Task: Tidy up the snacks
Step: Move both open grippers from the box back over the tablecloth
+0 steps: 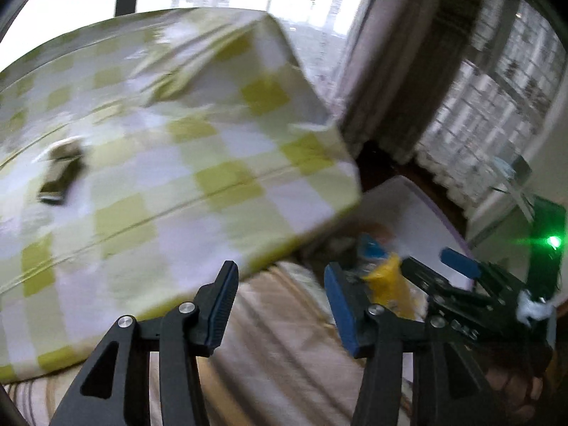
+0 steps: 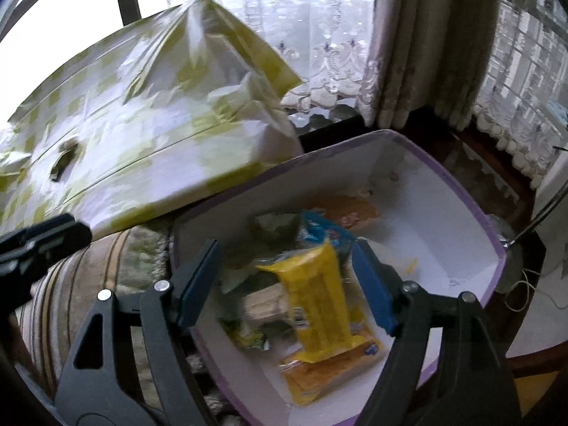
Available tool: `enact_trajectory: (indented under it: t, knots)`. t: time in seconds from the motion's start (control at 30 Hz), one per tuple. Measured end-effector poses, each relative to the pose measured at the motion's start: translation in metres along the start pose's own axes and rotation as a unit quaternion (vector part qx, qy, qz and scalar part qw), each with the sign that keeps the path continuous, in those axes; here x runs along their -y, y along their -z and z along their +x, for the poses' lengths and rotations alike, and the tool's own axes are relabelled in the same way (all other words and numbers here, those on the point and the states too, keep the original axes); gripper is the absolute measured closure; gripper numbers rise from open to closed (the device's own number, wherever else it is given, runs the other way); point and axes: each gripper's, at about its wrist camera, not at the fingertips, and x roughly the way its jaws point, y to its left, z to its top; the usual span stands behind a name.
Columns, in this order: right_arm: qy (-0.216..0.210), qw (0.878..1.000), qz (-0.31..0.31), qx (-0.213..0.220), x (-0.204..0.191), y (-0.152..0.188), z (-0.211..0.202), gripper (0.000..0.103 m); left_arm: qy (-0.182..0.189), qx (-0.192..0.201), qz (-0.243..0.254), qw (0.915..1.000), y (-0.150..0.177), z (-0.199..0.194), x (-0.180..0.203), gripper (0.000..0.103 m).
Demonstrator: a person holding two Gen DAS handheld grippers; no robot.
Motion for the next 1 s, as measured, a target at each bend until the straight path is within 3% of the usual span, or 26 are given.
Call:
enact_trajectory:
  t: [0.23, 0.5, 0.63, 0.8, 1.0]
  knots:
    - [-0.018, 1.000, -0.022, -0.009, -0.024, 0.003, 0.003, 0.025, -0.066, 0.012, -0.028, 0.9973, -0.009, -0.005, -0.047, 0.051]
    - [-0.027, 0.999, -0.042, -0.008, -0.050, -0.003, 0.006, 0.025, -0.151, 0.030, -0.036, 0.9874, -0.033, -0.009, -0.111, 0.051]
    - [-0.030, 0.998, -0.051, -0.006, -0.062, -0.007, 0.008, 0.025, -0.174, 0.038, -0.047, 0.9828, -0.046, -0.009, -0.144, 0.051]
    - [-0.034, 0.997, -0.062, -0.009, -0.076, -0.012, 0.014, 0.025, -0.199, 0.050, -0.041, 0.9778, -0.062, -0.003, -0.169, 0.039]
    - [-0.036, 0.997, -0.073, -0.012, -0.091, -0.018, 0.021, 0.025, -0.196, 0.039, -0.049, 0.9787, -0.078, 0.019, -0.195, 0.039]
